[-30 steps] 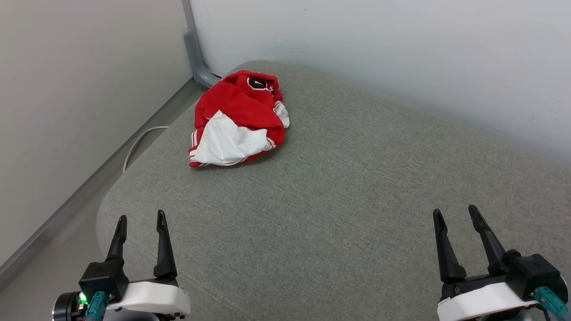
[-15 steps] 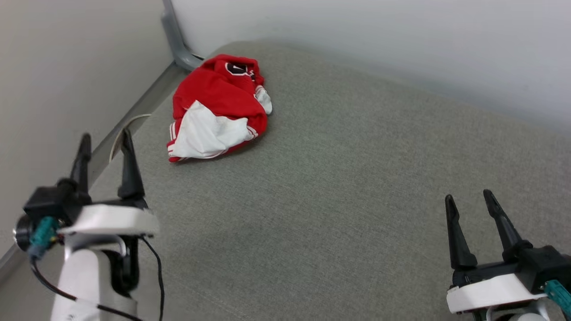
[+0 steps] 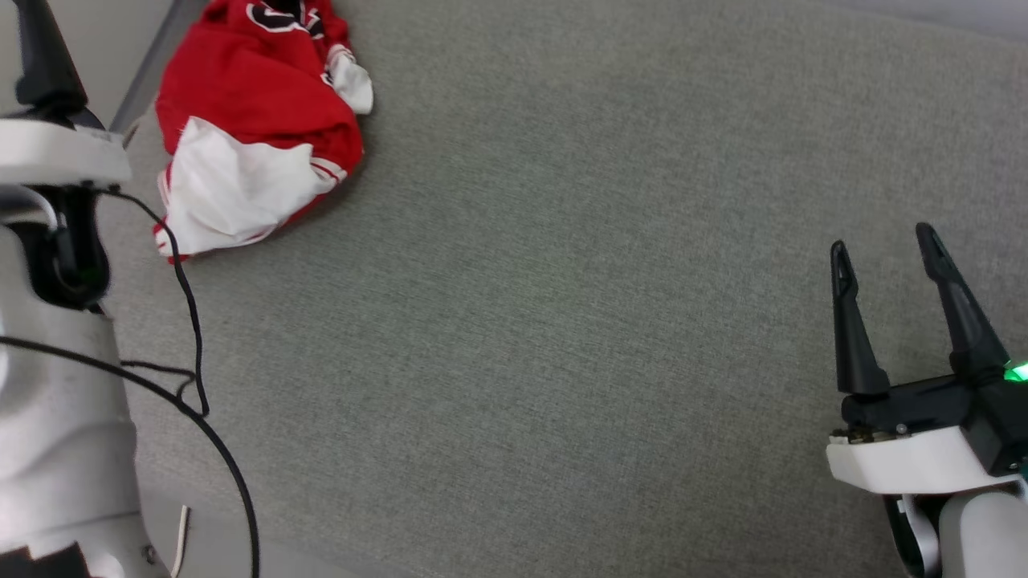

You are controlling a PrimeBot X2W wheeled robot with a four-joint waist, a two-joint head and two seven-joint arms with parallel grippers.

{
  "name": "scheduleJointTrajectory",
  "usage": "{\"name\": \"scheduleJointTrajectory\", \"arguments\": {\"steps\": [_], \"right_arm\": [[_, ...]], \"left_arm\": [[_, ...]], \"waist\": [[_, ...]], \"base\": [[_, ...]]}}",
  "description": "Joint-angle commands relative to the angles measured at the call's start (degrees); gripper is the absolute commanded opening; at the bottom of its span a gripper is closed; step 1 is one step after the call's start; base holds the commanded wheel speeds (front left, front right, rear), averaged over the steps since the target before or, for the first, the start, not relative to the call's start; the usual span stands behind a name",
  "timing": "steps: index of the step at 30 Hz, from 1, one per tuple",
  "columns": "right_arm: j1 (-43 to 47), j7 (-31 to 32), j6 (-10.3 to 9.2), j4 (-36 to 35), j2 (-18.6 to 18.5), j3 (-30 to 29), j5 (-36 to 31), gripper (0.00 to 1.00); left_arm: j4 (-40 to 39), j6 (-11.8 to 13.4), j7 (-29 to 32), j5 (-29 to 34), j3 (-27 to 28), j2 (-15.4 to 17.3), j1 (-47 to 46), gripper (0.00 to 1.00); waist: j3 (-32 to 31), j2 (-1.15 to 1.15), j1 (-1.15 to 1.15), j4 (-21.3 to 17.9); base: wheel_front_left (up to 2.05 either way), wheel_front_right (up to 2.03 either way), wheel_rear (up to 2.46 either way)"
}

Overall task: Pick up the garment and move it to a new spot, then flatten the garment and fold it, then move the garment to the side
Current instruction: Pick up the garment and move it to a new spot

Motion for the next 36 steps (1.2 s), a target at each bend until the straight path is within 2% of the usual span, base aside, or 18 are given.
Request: {"name": "scheduleJointTrajectory", "arguments": {"steps": [1,4,9,18,22,29,35,36], "right_arm": [[-1.38,-0.14,-0.06,-0.91,-0.61,-0.22,-0.26,1.00],[-2.00,-0.14,-0.06,-1.94,-1.02,-0.35,-0.56,1.00],[-3.30,-0.14,-0.06,-4.18,-1.63,-1.10,-1.21,1.00],[-4.52,-0.14,-0.06,-6.55,-2.93,-1.56,-1.81,1.00],[-4.73,-0.14,-0.06,-7.38,-3.33,-1.76,-2.08,1.00],[-5.12,-0.14,-0.06,-7.99,-3.86,-1.87,-2.30,1.00],[-5.81,-0.14,-0.06,-7.86,-3.89,-1.31,-2.21,1.00],[-5.91,-0.14,-0.06,-7.80,-3.81,-1.27,-2.12,1.00]], "left_arm": [[1.59,-0.23,1.09,-1.07,0.04,1.47,-2.56,1.00],[4.37,-0.28,4.04,-3.41,-0.38,3.04,-5.39,1.00],[9.42,-0.34,14.62,-11.12,-3.80,8.28,-11.05,1.00],[16.92,-0.36,40.31,-24.61,-9.75,14.21,-14.32,1.00],[18.28,-0.34,49.32,-28.39,-12.72,16.58,-13.93,1.00],[21.88,-0.32,59.36,-29.82,-18.56,18.40,-13.39,1.00],[25.35,-0.32,61.38,-30.53,-21.63,17.00,-13.04,1.00],[25.65,-0.32,61.24,-30.89,-21.88,16.85,-13.03,0.39]], "waist": [[4.76,0.00,-0.01,-2.71],[6.36,0.00,-0.01,-3.34],[9.38,0.00,-0.01,-4.84],[13.05,0.00,-0.01,-6.45],[14.45,0.00,-0.01,-6.86],[16.54,0.00,-0.01,-7.02],[17.48,0.00,-0.01,-7.45],[17.52,0.00,-0.01,-7.57]], "base": [[0.00,0.00,0.00],[0.00,0.00,0.00],[0.00,0.00,0.00],[0.00,0.00,0.00],[0.00,0.00,0.00],[0.00,0.00,0.00],[0.00,0.00,0.00],[0.00,0.00,0.00]]}}
